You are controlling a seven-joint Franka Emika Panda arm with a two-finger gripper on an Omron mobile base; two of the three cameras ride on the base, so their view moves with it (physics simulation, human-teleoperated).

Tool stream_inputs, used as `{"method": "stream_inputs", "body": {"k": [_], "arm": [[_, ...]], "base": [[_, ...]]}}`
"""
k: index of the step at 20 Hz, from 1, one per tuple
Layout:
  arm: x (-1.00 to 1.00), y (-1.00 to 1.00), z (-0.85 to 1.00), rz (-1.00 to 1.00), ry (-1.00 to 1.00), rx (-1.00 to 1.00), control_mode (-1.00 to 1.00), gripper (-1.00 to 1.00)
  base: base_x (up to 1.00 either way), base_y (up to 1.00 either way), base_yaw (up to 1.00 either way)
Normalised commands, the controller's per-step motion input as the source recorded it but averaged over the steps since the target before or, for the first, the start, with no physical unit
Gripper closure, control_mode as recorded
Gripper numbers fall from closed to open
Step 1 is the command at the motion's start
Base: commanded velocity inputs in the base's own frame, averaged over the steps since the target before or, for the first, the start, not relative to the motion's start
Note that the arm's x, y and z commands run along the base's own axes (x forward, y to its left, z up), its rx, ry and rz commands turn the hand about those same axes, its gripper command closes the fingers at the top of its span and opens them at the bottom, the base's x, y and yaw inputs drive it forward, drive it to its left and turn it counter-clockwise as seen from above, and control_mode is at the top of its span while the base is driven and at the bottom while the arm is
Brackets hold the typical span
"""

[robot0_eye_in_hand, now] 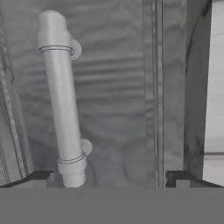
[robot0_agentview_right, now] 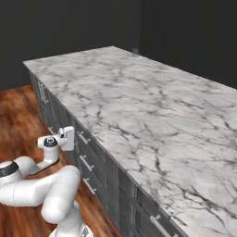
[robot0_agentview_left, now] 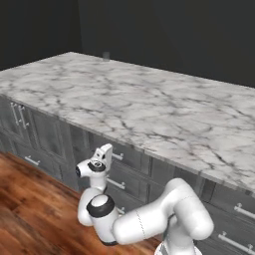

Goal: Take a straw from the drawer in front and place it inside the glass cup on the dining counter.

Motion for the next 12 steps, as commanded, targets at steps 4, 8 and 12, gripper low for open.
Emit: {"method": "stream_inputs", "body": {"k": [4, 8, 12], "arm": [[0.38, -0.03, -0.40, 0.08, 0.00, 0.00, -1.00, -1.00], [0.34, -0.01, -0.46, 0.08, 0.00, 0.00, -1.00, -1.00], [0.30, -0.09, -0.52, 0.08, 0.00, 0.00, -1.00, -1.00]], "base": [[0.00, 0.00, 0.00], [0.00, 0.00, 0.00], [0.00, 0.00, 0.00]]}}
